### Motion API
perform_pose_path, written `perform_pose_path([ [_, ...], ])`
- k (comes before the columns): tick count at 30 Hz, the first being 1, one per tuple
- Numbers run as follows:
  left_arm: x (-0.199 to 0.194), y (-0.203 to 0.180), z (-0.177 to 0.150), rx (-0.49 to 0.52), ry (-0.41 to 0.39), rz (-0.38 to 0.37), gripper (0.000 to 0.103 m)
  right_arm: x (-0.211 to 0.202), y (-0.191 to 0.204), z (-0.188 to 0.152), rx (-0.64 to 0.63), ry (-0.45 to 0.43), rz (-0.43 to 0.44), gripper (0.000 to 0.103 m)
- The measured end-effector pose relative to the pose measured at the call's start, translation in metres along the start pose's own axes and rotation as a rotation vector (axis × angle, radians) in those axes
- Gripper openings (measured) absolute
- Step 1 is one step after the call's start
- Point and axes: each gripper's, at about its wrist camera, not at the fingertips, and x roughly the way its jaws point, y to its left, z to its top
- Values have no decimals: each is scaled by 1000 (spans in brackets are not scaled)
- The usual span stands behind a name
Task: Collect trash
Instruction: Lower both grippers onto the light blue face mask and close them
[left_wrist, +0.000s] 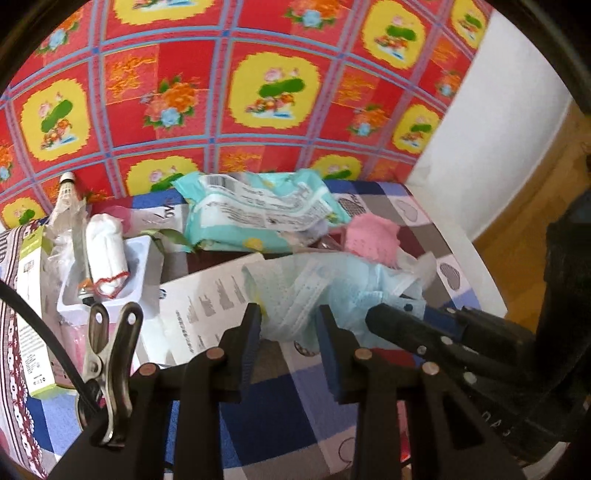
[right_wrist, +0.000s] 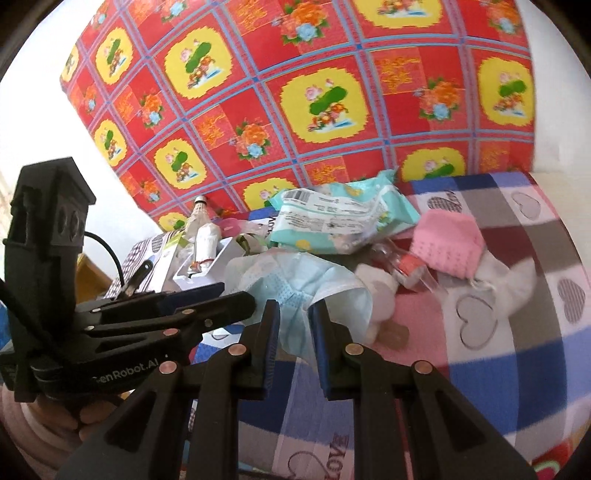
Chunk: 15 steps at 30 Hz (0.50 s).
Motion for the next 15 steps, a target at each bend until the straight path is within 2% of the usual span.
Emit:
perform_pose_path([
  [5,2,-7,-11,35,44,-45,31,0,-12,-21,67,37,-24,20],
  [9,12,-12,-26,74,87,-41,30,4,-17,-35,97,78,-45,20],
  [15,31,-4,-45,75,170,-37,28,4,-30,-53,125,126,-106,23],
])
